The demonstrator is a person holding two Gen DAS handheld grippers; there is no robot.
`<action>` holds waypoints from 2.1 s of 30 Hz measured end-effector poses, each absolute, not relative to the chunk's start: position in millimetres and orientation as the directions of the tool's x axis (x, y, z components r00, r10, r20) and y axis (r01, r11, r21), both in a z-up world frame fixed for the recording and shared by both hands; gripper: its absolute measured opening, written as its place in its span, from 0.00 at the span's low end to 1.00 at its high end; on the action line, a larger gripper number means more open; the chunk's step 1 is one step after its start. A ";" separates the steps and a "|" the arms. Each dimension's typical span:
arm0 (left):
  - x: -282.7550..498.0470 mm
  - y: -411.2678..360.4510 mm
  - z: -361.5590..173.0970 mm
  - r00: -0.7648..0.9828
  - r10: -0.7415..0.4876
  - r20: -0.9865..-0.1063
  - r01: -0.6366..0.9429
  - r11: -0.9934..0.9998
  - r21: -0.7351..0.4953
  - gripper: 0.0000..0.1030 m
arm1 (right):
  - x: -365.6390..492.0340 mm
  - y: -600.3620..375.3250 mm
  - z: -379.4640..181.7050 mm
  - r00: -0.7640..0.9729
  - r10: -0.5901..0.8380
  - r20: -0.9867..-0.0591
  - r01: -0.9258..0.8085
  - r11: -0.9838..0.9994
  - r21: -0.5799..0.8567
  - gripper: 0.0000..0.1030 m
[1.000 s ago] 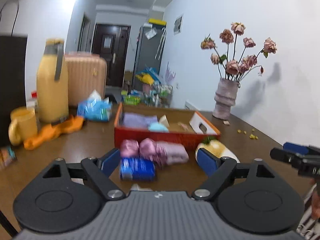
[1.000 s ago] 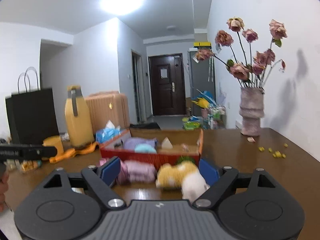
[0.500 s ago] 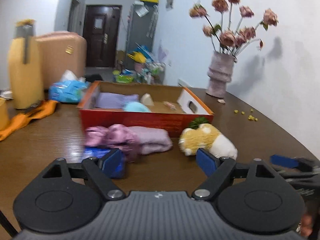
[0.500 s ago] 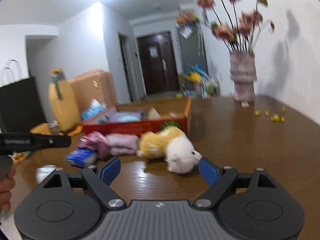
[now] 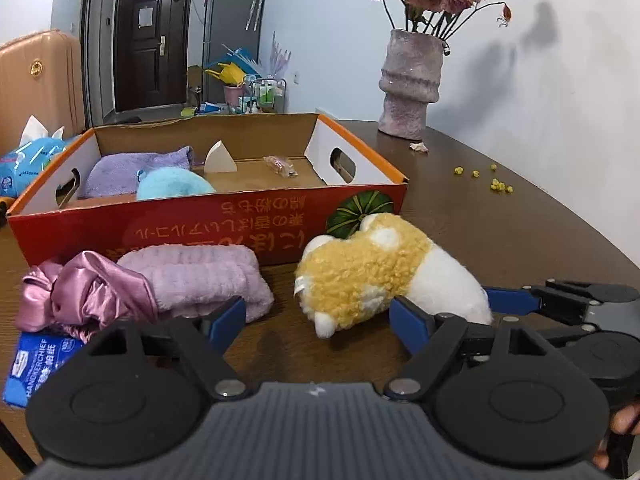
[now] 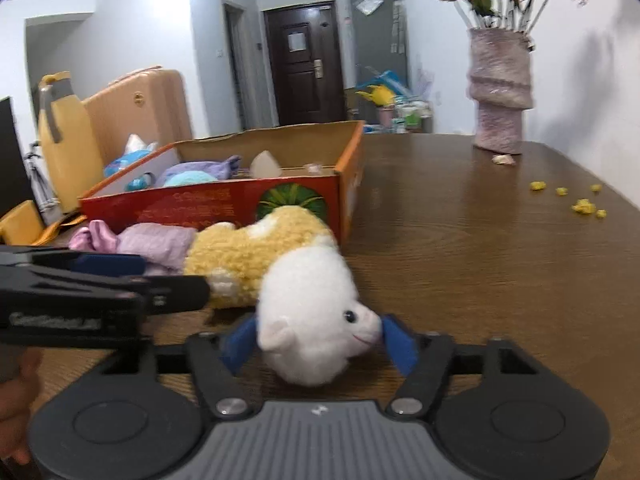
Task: Organize soft objects
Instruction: 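Close both tools on the yellow-and-white lamb plush and lift it, then carry the lamb plush into the box and open both tools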
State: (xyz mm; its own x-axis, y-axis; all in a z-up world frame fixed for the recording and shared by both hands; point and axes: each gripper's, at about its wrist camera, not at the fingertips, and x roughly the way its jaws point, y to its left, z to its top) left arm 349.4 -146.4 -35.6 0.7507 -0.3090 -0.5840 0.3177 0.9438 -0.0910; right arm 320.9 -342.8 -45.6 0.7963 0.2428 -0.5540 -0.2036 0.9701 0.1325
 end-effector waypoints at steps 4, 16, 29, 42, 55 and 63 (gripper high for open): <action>336.4 -143.2 -32.6 0.759 -0.332 -0.560 0.358 0.931 -0.068 0.78 | 298.6 -346.8 -32.5 0.785 0.292 -0.547 -0.255 0.956 0.143 0.57; 267.3 -141.6 -21.3 0.681 -0.522 -0.514 0.576 0.815 -0.064 0.75 | 249.9 -357.0 25.4 0.781 0.383 -0.493 -0.288 0.922 0.260 0.54; 328.0 -93.7 -36.2 0.509 -0.619 -0.598 0.346 0.784 -0.516 0.52 | 334.4 -336.3 13.3 0.781 0.439 -0.444 -0.294 0.886 0.358 0.64; 340.6 -95.2 -29.9 0.591 -0.547 -0.593 0.326 0.835 -0.444 0.54 | 378.0 -340.3 -27.0 0.802 0.308 -0.512 -0.136 0.929 0.345 0.69; 344.8 -91.4 -26.2 0.589 -0.556 -0.587 0.286 0.822 -0.492 0.60 | 307.3 -376.3 -28.7 0.818 0.349 -0.457 -0.083 0.858 0.507 0.85; 352.2 -85.0 -45.0 0.502 -0.636 -0.586 0.195 0.744 -0.639 0.45 | 312.2 -372.5 -59.2 0.767 0.446 -0.462 -0.017 0.734 0.679 0.54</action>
